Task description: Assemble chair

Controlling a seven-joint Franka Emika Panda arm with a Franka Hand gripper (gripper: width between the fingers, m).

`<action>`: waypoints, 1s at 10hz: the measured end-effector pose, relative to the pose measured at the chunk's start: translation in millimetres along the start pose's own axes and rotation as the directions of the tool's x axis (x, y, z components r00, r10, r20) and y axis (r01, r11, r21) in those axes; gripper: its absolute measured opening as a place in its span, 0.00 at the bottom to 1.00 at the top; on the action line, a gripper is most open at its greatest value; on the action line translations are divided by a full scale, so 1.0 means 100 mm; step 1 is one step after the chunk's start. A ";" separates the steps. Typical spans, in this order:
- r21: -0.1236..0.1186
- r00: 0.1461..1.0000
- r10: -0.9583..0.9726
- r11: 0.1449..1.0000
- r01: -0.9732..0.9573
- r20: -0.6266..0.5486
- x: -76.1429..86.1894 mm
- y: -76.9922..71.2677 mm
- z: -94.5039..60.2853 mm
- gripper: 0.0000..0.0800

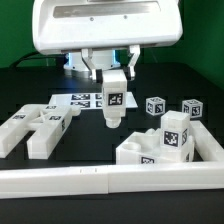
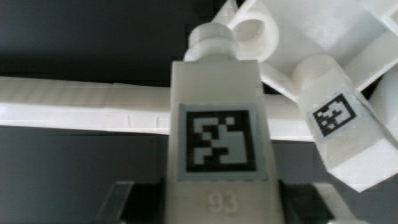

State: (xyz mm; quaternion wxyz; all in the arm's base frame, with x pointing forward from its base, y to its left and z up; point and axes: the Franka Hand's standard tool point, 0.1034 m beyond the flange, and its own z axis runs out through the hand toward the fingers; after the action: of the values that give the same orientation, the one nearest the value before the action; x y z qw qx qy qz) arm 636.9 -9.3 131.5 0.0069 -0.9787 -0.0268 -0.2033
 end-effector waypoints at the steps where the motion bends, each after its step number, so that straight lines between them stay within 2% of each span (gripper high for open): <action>1: -0.038 0.997 -0.010 0.999 0.007 -0.079 0.03 0.06 -0.01 0.36; 2: -0.066 0.990 -0.018 0.998 0.008 -0.140 -0.02 0.08 -0.01 0.36; 7: -0.043 0.992 0.001 0.999 -0.007 -0.129 -0.09 -0.16 0.18 0.36; 10: -0.045 0.992 0.004 0.999 -0.010 -0.128 -0.10 -0.13 0.18 0.36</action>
Offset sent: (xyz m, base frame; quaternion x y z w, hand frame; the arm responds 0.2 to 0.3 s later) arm 0.0089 0.0148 -0.0049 0.0156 0.0193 0.0203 0.9995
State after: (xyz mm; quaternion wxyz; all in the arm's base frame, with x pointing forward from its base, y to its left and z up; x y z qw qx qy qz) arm 634.1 4.0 111.3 -0.0132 -0.9637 -0.0184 -0.2661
